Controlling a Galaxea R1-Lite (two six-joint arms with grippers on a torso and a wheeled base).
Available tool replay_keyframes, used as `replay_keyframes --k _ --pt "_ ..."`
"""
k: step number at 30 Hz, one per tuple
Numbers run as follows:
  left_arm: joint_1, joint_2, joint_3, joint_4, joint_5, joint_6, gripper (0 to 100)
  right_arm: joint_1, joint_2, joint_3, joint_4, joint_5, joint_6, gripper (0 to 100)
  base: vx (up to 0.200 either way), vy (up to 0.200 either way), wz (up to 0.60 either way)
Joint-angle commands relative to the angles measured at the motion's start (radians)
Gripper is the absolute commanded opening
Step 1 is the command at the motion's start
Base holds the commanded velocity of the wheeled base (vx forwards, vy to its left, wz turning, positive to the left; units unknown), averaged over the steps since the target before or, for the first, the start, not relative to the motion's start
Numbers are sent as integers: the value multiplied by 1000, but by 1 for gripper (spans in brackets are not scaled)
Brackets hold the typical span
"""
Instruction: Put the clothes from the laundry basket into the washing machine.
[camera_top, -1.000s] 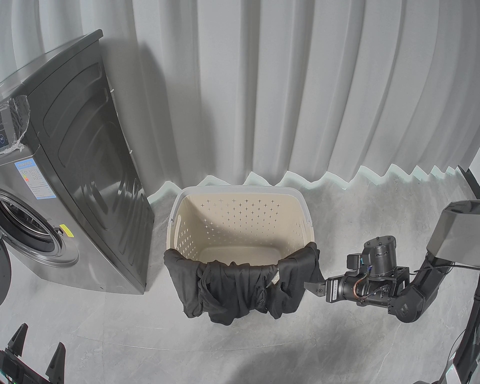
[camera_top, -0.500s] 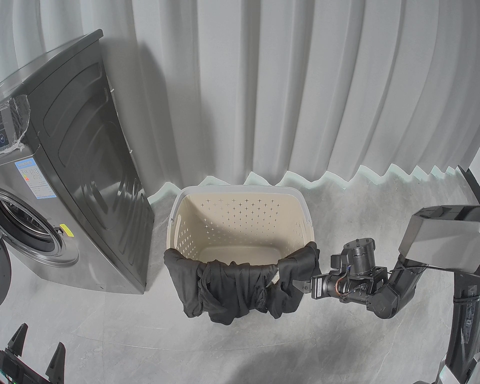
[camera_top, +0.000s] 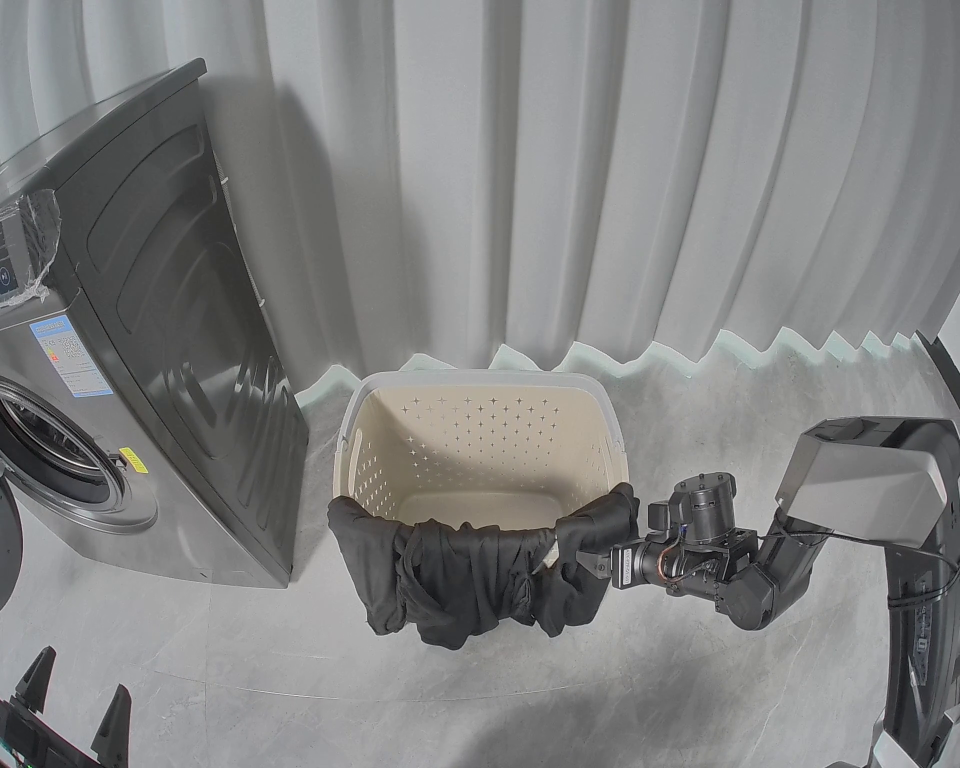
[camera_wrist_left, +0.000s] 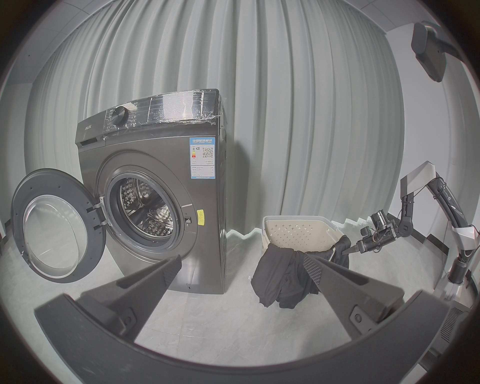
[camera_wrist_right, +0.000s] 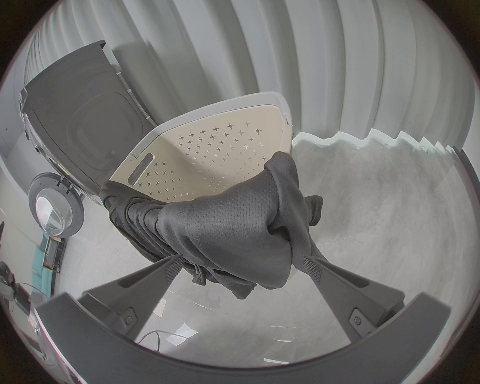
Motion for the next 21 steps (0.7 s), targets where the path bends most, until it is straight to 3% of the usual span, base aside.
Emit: replay_keyframes --k 1,10,11,21 --pt "0 -15 15 0 0 0 100 0 29 -11 -23 4 -3 100 0 0 0" --pt "0 -15 15 0 0 0 100 -6 56 -16 -107 21 -17 100 0 0 0" --pt "0 -15 15 0 0 0 100 -6 56 -16 -107 21 -17 0 0 0 0" --pt "0 -15 15 0 0 0 100 6 61 27 -193 42 -18 0 0 0 0"
